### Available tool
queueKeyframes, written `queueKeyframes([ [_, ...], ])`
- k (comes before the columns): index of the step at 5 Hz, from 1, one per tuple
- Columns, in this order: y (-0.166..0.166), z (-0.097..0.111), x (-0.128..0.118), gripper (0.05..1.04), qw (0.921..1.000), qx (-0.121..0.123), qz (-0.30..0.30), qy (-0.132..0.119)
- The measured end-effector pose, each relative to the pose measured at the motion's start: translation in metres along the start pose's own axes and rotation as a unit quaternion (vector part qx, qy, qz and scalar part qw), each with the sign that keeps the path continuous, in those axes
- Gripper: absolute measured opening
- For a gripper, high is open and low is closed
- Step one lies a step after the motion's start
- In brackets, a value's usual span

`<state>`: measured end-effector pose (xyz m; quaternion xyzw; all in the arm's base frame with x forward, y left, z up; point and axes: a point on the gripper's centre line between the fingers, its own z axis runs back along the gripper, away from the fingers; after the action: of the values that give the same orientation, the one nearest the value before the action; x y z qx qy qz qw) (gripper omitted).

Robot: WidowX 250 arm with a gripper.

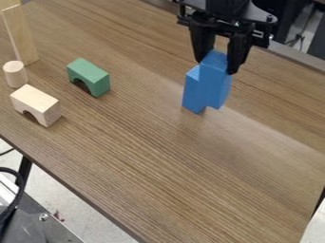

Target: Move the blue block on the right side of the other block

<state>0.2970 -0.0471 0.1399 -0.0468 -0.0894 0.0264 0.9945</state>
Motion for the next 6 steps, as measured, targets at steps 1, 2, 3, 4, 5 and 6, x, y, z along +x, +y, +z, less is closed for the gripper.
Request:
queueKeyframes([
  [1, 0.002, -0.012, -0.004, 0.545, 0.9999, 0.007, -0.006, -0.006],
  [2, -0.001, -0.021, -0.005, 0.545, 0.9999, 0.003, -0.009, -0.005],
  [3, -0.002, -0.03, -0.006, 0.544, 0.9999, -0.001, -0.013, 0.004],
  [4, -0.005, -0.036, -0.003, 0.544, 0.9998, -0.005, -0.014, 0.012],
  [5, -0.009, -0.042, 0.006, 0.545, 0.9996, -0.006, -0.024, 0.015],
  [6, -0.011, -0.049, 0.012, 0.544, 0.9995, -0.006, -0.025, 0.019],
])
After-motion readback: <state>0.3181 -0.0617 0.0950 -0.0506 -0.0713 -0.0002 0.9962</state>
